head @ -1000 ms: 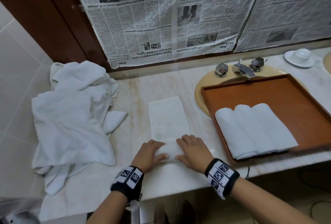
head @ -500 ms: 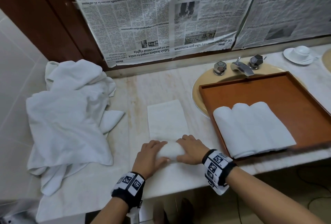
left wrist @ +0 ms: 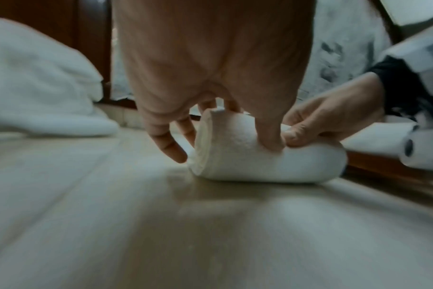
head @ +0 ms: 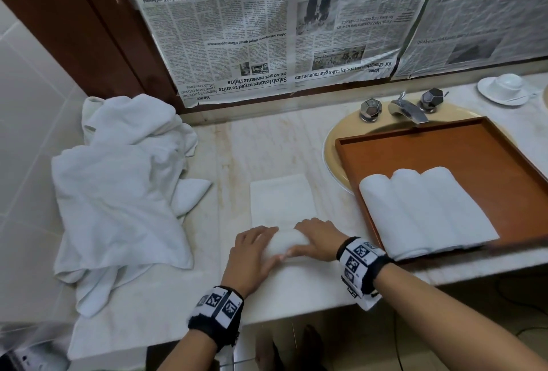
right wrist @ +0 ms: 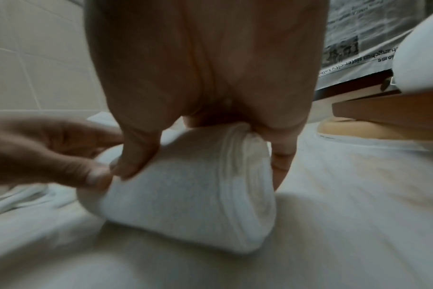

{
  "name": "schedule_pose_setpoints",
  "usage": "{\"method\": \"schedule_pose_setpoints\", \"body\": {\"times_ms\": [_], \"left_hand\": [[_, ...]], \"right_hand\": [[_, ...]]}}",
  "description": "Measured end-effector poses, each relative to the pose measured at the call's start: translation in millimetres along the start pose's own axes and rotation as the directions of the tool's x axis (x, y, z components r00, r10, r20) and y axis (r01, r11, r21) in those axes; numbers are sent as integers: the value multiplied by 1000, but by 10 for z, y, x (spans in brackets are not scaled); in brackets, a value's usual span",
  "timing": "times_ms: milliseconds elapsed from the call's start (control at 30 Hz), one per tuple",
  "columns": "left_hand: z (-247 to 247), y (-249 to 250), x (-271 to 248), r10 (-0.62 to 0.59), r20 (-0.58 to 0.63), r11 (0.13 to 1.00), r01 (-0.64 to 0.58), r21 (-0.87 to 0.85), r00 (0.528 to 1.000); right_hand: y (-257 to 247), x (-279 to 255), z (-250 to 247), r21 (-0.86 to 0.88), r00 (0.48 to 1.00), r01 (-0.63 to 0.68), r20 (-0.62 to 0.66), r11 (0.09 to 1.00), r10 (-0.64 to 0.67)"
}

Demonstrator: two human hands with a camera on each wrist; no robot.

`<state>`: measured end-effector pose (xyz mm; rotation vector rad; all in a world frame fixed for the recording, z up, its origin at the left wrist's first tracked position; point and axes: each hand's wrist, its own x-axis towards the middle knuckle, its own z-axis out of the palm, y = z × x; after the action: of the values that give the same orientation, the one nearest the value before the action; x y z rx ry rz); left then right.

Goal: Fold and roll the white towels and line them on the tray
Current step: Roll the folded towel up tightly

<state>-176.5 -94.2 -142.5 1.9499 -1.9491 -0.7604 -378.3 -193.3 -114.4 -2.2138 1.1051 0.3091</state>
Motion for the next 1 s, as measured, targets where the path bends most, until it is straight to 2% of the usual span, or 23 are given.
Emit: {"method": "schedule_pose_setpoints", "body": {"times_ms": [67,100,133,167,200,267,300,367,467,533,633,700,767,833,867,933,1000], "left_hand": [[-9,-54,47,-70,52,984,77,-159,996],[-34,-79,82,-87,86,973,103,-206,992],[-78,-85,117,-88,109,967,111,-230,990],[-141,-65,150,-89,133,963,119,-242,987],[-191,-41,182,-90,162,960,129,-249,983],[-248,-6,228,-95,213,953,151,-263,972],[-253,5,230,-105,229,951,165,-261,968],[-220,29,205,-120,225,959,172,-224,967],[-128,68,112,-105,114,983,120,-140,988],[-95,73,62,-61,70,992,68,-103,996],[-97,21,41,-13,125,999,18,-38,992],[-111,-30,71,-24,168,998,35,-60,985],[-140,-86,132,-31,219,993,55,-103,975],[-157,-151,204,-53,257,985,92,-143,965],[-159,-173,228,-75,272,979,122,-162,959],[-159,-169,233,-99,294,974,153,-169,951],[-148,-103,184,-102,283,981,144,-133,954]], "right_hand": [[-9,1,-39,64,999,-10,40,998,8],[-11,-10,-13,72,1000,-12,9,997,11],[-22,-37,41,26,997,0,-74,1000,2],[-33,-73,119,-78,977,10,-210,997,-26],[-44,-116,221,-186,940,4,-335,982,-68],[-63,-176,423,-334,893,-16,-429,942,-136],[-67,-183,488,-373,886,-27,-438,928,-150],[-54,-141,542,-413,907,-56,-402,909,-127],[-79,-44,384,-399,937,-62,-339,915,-84],[-66,21,251,-312,971,-30,-235,949,-47],[-38,59,66,-113,998,-35,-61,993,28],[-14,28,36,4,999,-32,-1,999,32],[-1,-53,93,-3,996,-15,-85,1000,15],[2,-146,219,-186,947,28,-310,982,-85],[-10,-186,298,-273,925,24,-358,962,-125],[-12,-205,423,-359,901,9,-402,933,-163],[3,-163,419,-331,915,25,-372,943,-154]]}}
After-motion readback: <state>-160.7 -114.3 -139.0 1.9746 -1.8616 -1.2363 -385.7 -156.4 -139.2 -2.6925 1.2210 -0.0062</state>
